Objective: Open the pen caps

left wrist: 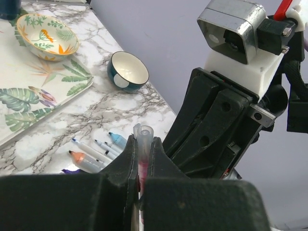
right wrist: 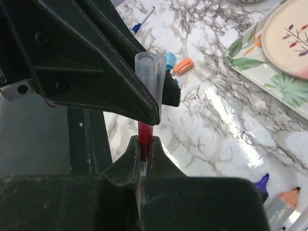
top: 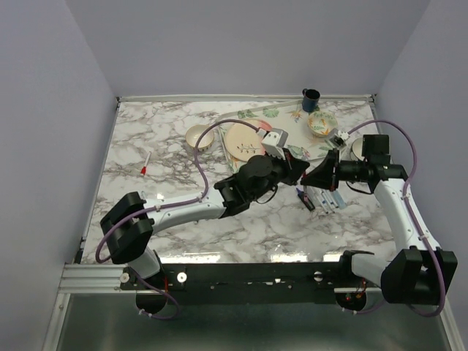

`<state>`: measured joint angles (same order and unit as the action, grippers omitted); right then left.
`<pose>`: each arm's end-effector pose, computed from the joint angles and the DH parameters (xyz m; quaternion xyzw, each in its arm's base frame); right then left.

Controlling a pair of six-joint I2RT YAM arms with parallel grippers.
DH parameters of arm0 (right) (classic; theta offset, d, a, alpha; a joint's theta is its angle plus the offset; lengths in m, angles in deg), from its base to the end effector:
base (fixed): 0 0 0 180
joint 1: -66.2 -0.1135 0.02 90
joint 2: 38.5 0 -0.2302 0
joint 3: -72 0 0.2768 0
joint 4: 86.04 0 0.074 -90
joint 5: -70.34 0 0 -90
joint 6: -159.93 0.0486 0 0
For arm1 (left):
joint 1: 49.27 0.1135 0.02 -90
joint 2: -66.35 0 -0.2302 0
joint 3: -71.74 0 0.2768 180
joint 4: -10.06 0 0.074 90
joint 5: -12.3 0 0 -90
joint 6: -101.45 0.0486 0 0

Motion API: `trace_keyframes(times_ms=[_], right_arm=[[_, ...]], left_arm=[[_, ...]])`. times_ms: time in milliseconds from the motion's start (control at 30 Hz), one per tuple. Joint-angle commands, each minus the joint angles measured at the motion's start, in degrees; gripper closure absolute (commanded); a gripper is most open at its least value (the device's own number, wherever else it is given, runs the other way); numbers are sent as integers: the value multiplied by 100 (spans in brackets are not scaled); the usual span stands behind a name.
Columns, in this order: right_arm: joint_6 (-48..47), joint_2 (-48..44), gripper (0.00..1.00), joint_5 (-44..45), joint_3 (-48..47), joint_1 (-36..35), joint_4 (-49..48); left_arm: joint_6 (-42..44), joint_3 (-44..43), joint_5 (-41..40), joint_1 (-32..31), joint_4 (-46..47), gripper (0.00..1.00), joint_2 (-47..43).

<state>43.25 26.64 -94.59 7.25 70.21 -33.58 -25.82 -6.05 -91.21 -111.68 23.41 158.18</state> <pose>0.2550 0.0292 0.2514 -0.3379 0.6996 0.4891 0.3964 0.2033 -0.3644 0.2750 0.0730 0.7075 -0.4794 0.5141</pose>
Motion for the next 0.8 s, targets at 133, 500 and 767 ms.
trace_keyframes(times_ms=[133,500,767], right_arm=[[-663,473,99,673,-297,-673,839],[338,429,99,4055,-33,-709,-373],[356,1482,92,5304,-270,-463,-75]], left_arm=[[98,243,-1004,1380,68,100,-1386],[-280,1964,-1065,1794,-863,100,-2985],[-684,3459,-1047,2180,-2743,100,-4602]])
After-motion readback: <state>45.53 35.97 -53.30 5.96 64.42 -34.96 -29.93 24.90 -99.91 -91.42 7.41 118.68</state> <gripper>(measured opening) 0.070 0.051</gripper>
